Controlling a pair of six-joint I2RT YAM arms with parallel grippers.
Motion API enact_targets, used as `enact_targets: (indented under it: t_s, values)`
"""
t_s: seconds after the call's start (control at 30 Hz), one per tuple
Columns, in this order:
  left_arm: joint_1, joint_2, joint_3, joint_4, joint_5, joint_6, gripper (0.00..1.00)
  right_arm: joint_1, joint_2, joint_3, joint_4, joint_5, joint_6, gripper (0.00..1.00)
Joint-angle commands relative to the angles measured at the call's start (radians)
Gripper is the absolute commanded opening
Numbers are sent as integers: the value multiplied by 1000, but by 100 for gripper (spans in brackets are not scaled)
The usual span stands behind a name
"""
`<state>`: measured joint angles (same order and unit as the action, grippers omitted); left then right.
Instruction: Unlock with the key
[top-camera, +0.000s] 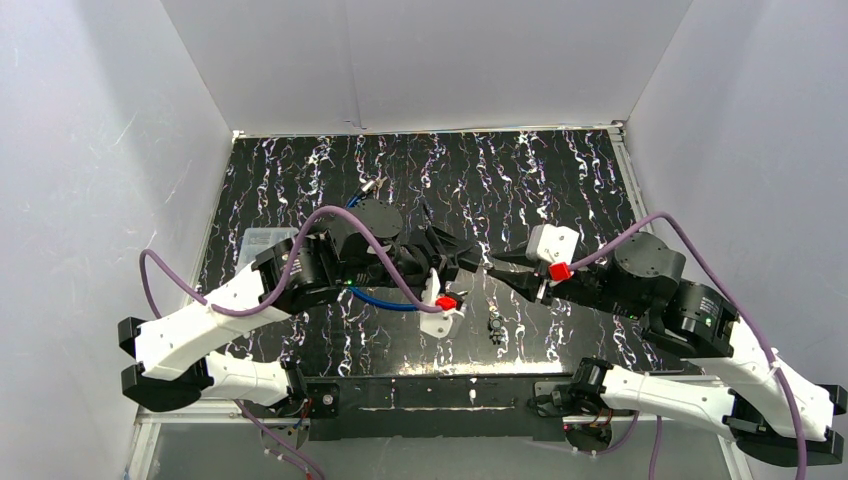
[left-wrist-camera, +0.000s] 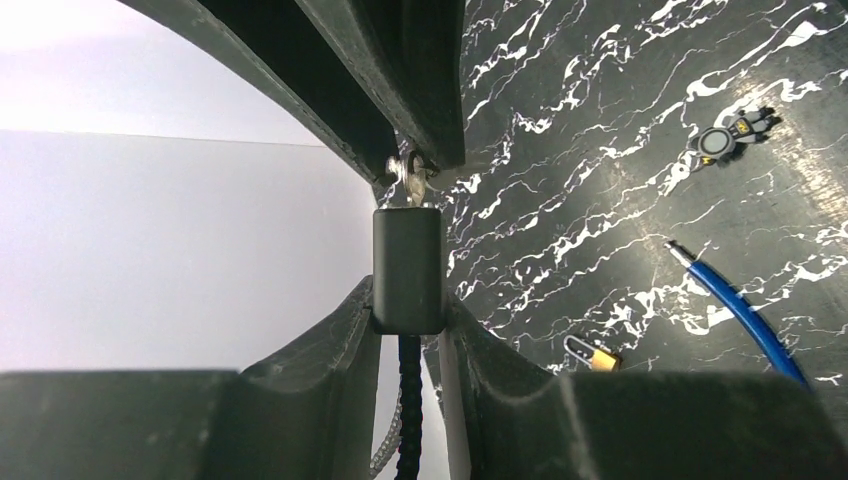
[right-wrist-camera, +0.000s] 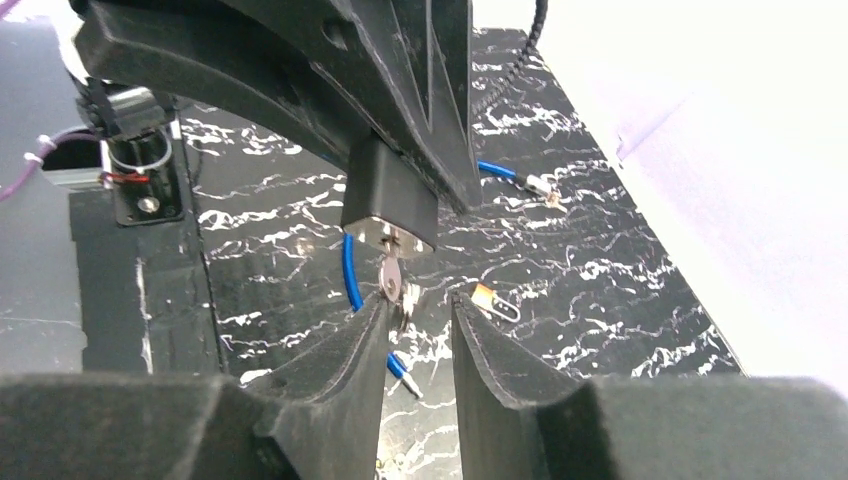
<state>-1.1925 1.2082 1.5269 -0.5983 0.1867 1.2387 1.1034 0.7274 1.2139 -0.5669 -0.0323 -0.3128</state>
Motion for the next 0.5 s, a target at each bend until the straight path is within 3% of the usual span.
enact_targets:
  t_s: [0.0,0.07,0.17,0.27,0.37,0.47]
  values:
    - [-3,-1,0,66,-28,128,0,0,-18,-26,63,78,-28,35]
    - [-3,-11,-76,144,-77,287,0,0,-17,-32,66,89,-30,35]
    - [1,-41,-234,386,-130,545,0,0,-37,-51,90,117,-34,40]
    - [2,-52,-319,478,-141,697,0,1,-75,-82,139,139,-41,45]
    - [0,-57,-347,507,-151,762,0,0,-88,-94,155,123,-47,48]
    - [-9,-42,-306,468,-197,724,0,0,-92,-105,157,130,-53,49]
